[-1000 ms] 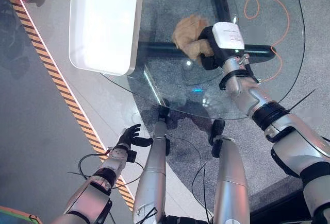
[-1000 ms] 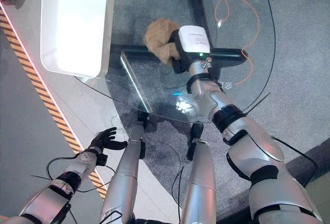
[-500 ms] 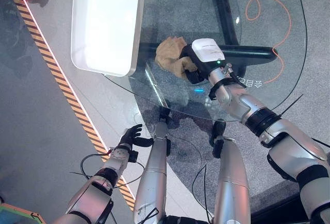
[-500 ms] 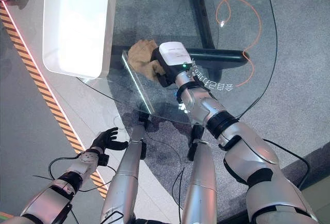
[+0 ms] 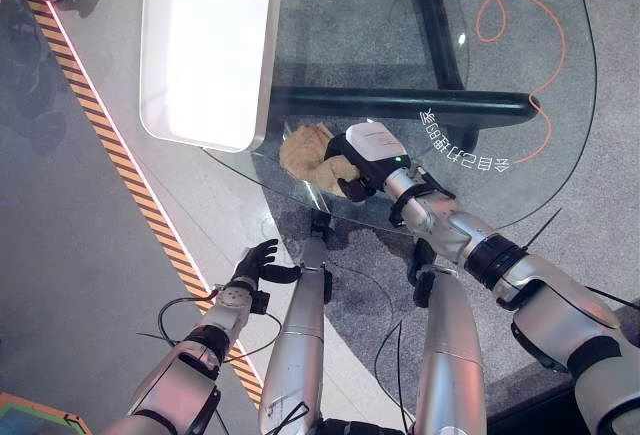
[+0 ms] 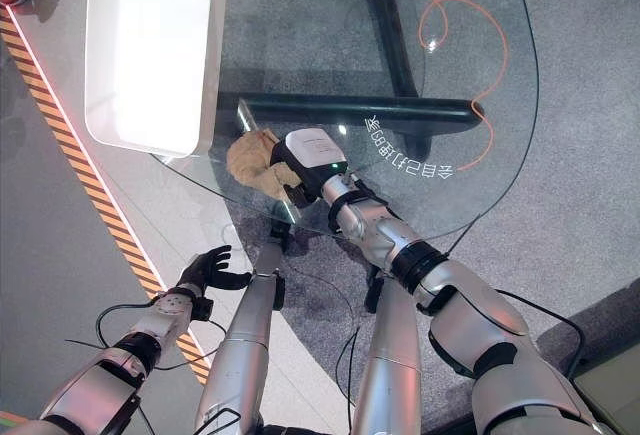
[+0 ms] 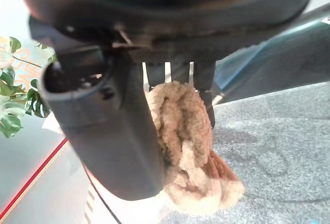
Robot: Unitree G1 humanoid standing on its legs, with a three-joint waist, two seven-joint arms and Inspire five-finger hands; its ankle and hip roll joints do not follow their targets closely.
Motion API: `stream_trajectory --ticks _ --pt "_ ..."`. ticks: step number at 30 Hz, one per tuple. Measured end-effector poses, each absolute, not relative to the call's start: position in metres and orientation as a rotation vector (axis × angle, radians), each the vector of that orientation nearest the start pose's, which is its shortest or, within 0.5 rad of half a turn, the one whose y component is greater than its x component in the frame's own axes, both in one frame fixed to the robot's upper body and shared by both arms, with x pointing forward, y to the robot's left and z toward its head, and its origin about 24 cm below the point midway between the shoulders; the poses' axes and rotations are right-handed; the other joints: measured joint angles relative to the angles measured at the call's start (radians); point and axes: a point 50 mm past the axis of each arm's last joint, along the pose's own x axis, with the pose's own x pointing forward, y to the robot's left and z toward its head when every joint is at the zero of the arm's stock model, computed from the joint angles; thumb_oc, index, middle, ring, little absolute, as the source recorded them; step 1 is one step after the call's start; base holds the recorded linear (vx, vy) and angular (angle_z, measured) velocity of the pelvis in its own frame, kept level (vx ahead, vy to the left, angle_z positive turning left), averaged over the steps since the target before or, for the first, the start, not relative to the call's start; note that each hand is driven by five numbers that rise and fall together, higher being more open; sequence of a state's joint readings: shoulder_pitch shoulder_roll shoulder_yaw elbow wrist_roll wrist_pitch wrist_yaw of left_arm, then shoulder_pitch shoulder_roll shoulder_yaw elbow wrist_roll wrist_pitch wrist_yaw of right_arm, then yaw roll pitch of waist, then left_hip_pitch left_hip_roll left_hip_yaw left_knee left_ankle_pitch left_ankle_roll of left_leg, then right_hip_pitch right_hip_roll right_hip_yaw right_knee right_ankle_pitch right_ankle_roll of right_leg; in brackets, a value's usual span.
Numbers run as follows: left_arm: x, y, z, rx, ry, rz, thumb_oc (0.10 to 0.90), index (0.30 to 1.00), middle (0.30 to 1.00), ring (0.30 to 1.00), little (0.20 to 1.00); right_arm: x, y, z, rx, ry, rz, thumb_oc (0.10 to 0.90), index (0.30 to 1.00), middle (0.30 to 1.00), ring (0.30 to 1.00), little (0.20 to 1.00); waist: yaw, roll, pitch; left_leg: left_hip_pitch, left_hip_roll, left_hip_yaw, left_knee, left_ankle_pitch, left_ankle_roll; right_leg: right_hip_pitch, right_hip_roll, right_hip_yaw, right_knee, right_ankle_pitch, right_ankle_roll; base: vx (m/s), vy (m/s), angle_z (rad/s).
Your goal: Wipe the table with a cloth and put it in the basket.
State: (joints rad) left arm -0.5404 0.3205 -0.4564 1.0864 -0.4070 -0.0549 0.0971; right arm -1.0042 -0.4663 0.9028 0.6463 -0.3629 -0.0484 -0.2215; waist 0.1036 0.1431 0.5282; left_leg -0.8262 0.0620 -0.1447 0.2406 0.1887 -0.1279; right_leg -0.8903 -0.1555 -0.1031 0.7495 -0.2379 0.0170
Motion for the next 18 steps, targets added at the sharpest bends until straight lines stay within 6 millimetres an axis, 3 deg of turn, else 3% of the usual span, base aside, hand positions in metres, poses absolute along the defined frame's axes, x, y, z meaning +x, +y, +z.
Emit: stream_trajectory --ticks 9,11,18 --pt "0.3090 0.1954 -0.0403 0.262 0.541 -0.001 0.800 0.900 0.900 0.900 0.900 0.3750 -0.0772 0.1411 -1.333 -0.471 0.385 0.100 0.300 0.300 0.300 0.200 -0.004 0.000 0.000 0.002 0.000 0.001 -0.008 -0.010 0.017 -0.001 0.000 -0.001 -0.007 0.002 -0.006 0.00 0.002 0.00" --pt "0.3090 0.1953 -0.0403 0.261 0.541 -0.001 0.800 0.900 0.900 0.900 0.900 0.3743 -0.0773 0.1400 -1.329 -0.469 0.386 0.100 0.300 0.300 0.300 0.200 -0.004 0.000 0.000 0.002 -0.002 0.001 -0.006 0.003 0.002 0.001 -0.003 -0.001 -0.008 0.001 -0.005 -0.01 0.001 0.03" --pt "0.3090 0.1948 -0.0404 0.261 0.541 -0.002 0.800 0.900 0.900 0.900 0.900 0.3736 -0.0779 0.1383 -1.316 -0.466 0.376 0.100 0.300 0.300 0.300 0.200 -0.002 0.000 0.000 0.003 0.001 0.000 -0.013 -0.004 0.004 -0.002 0.000 -0.002 -0.001 0.000 -0.004 0.00 -0.004 0.01"
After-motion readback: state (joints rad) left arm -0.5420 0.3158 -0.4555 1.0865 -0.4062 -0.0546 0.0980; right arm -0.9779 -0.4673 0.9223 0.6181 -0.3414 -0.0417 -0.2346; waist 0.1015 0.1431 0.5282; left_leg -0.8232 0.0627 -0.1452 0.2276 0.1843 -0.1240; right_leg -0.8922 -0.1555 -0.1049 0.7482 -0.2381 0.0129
